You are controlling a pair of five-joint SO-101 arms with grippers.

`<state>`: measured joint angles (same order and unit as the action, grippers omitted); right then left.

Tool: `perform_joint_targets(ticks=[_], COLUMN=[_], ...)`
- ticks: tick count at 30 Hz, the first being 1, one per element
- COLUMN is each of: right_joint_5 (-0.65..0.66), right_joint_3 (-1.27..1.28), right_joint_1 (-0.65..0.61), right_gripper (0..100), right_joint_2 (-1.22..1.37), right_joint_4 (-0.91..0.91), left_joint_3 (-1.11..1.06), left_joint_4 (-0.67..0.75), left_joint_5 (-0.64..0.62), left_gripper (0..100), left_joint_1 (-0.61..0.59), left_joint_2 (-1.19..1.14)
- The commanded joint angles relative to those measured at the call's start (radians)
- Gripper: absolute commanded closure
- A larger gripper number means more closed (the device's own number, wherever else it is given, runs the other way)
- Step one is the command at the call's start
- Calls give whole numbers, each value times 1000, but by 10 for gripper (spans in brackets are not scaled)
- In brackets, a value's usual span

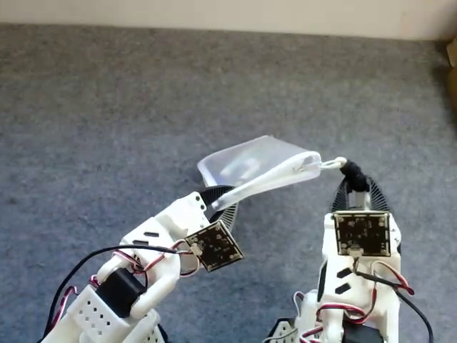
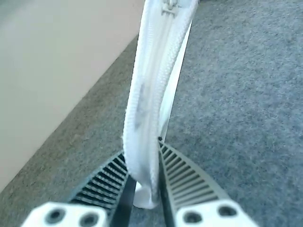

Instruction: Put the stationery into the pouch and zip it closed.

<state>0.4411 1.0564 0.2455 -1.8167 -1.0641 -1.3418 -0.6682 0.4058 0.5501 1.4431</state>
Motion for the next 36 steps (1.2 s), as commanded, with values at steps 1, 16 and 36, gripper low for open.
perform_joint_targets(ticks=[1,16,36], right_joint_5=[11,52,44], right_joint_3=[-1,194,193], right_joint_1=[96,185,-108], right_gripper=[994,994,769], right_joint_2=[-5,-5,-15], right_joint_4=[68,257,108], left_joint_3=[15,13,15], left_joint_4=[-26,-26,5], left_joint_5=[-6,-6,-3], left_gripper=[995,995,995], left_joint_1=[-61,-61,-142], left_joint_2=[1,1,1])
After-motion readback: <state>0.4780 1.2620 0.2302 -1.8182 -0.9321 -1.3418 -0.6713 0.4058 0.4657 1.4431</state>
